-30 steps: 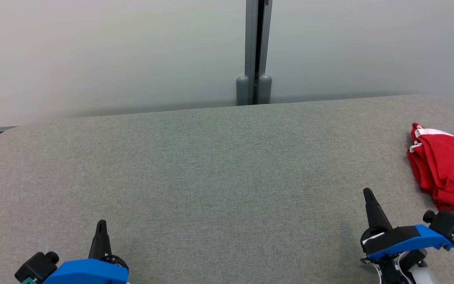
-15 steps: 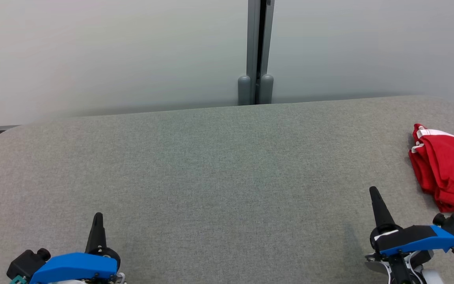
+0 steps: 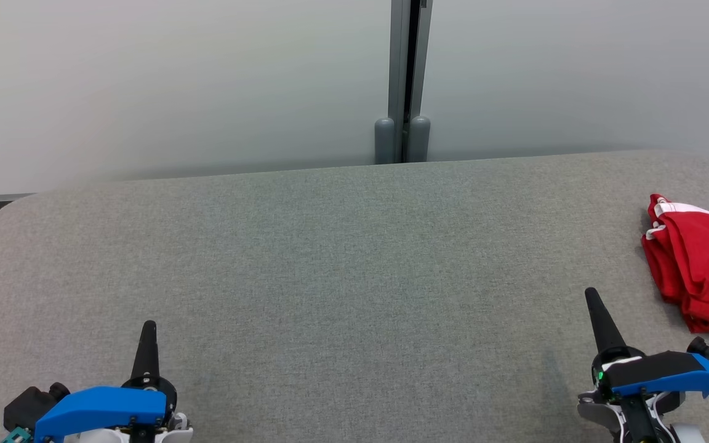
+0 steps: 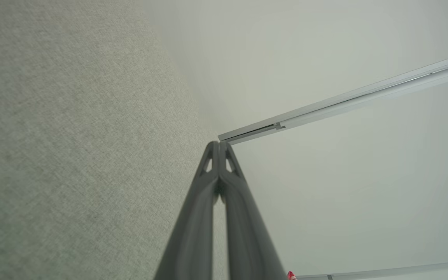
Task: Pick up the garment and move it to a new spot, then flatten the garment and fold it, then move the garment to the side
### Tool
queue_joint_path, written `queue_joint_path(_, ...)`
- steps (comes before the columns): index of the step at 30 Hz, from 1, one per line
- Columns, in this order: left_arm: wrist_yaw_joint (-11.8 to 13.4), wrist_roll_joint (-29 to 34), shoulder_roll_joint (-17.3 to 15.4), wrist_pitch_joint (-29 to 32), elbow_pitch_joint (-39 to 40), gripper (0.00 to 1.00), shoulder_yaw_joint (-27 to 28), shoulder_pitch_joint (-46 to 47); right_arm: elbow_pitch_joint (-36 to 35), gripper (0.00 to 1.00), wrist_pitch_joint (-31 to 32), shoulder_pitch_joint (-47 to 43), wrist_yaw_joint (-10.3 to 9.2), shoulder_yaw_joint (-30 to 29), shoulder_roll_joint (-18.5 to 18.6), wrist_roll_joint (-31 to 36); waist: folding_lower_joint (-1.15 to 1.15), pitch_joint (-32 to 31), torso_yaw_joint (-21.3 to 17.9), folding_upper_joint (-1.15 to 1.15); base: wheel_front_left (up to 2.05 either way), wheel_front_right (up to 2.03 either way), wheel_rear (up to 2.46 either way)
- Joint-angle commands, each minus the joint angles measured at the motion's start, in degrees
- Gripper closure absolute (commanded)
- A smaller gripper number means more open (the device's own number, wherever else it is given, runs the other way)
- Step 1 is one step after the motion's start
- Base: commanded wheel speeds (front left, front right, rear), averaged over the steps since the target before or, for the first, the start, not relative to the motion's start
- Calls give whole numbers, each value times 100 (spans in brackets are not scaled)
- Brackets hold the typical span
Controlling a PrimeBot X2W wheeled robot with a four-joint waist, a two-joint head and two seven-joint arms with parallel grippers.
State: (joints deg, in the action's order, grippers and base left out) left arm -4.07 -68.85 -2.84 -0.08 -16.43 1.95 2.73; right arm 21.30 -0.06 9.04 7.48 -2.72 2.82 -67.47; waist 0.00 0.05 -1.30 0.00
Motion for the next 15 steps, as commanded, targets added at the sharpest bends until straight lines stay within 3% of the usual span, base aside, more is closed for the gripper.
queue_joint_path(1,-45,-130,-6,43,78,100,57,144,-102,100,37,-29,2,-39,10,-158,0,0,3,0,0,0,0)
queue_joint_path(15,-142,-812,-6,234,132,100,189,223,-304,100,233,-123,2,-149,10,-875,0,3,36,0,0,0,0)
